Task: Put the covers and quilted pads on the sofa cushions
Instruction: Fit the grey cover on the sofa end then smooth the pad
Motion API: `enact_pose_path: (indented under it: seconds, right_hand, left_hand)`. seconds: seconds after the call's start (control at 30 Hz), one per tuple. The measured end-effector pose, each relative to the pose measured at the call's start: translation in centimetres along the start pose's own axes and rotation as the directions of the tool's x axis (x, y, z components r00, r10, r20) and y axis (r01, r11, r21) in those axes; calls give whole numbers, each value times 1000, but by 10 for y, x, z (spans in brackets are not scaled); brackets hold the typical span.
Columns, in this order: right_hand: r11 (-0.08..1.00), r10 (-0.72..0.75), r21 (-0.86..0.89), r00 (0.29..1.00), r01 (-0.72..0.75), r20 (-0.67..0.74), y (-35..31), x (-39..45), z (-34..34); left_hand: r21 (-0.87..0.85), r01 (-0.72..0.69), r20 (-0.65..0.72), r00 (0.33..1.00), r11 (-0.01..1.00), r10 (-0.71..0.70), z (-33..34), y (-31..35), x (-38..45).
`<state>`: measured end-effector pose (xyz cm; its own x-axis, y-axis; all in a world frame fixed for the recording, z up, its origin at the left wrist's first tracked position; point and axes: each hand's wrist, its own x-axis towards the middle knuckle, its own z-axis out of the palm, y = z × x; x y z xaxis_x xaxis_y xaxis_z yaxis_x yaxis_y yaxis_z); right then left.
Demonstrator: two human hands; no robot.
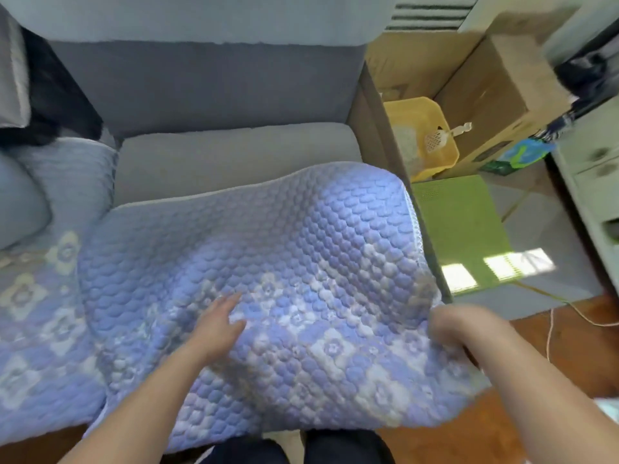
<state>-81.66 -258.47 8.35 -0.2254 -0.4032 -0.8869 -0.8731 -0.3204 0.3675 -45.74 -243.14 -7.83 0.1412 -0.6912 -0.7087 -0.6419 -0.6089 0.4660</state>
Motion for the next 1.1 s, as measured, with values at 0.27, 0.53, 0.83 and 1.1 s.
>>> enact_pose_path:
  seconds: [0.27,0.53,0.83,1.1]
  right_hand:
    - [936,-189,95,715,338,-673,-188,98,-80]
    - [935,-131,178,765,307,-630,-244,263,-206]
    - [936,-239,-282,969,213,-60,-252,199,-89]
    - [993,-112,-72,892,90,-437,-227,160,-253]
  left_hand:
    - [118,227,-363,916,967,-171,-79,-110,86]
    - [287,232,-383,917,929,-111,-190,-164,220]
    - [603,135,396,805,787,-442,-88,-142,114]
    - [307,515,-321,848,800,-422,-231,-106,169]
